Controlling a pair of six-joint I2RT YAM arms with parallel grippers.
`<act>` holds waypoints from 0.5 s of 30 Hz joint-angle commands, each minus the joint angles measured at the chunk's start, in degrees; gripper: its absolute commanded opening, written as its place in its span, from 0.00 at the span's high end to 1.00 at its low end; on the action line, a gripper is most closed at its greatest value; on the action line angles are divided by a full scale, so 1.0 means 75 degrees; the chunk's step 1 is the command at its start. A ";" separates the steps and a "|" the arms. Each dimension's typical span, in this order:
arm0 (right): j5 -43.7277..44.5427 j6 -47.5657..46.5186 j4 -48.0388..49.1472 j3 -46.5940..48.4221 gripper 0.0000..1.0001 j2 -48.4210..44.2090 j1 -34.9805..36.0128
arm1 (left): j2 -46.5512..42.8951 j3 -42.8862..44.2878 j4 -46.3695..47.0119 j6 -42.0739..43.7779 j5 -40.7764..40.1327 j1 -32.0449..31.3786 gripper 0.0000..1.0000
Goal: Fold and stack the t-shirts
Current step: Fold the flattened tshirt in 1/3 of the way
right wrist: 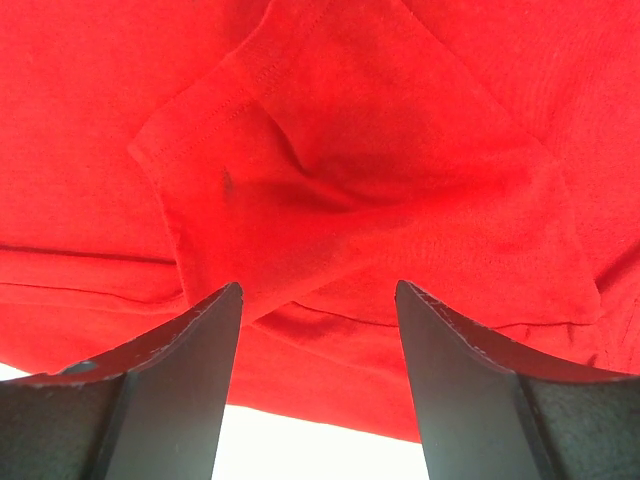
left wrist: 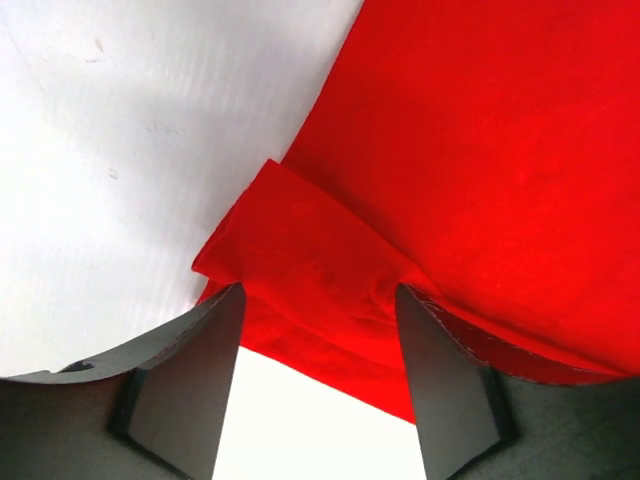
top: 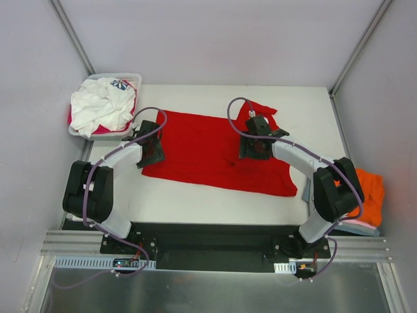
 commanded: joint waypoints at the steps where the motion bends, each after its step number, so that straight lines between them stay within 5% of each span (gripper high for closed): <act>1: 0.0131 0.0080 0.0007 0.0033 0.34 0.0100 0.0049 | -0.0241 0.0015 0.0023 0.0071 -0.0416 0.0100 0.41; 5: 0.0166 0.0092 0.0031 -0.0002 0.34 0.0135 0.0049 | 0.0310 0.0330 0.0058 0.0130 -0.0345 0.0112 0.64; 10: 0.0271 0.0092 0.0008 -0.0026 0.34 0.0112 0.0049 | 0.0732 0.0425 0.0093 0.0118 -0.0368 0.0112 0.73; 14: 0.0388 0.0092 -0.0028 -0.0002 0.34 0.0088 0.0061 | 0.0709 0.0483 0.0117 0.0153 -0.0415 0.0112 1.00; 15: 0.0412 0.0103 -0.0028 -0.0014 0.33 0.0077 0.0049 | 0.0698 0.0507 0.0117 0.0176 -0.0427 0.0112 1.00</act>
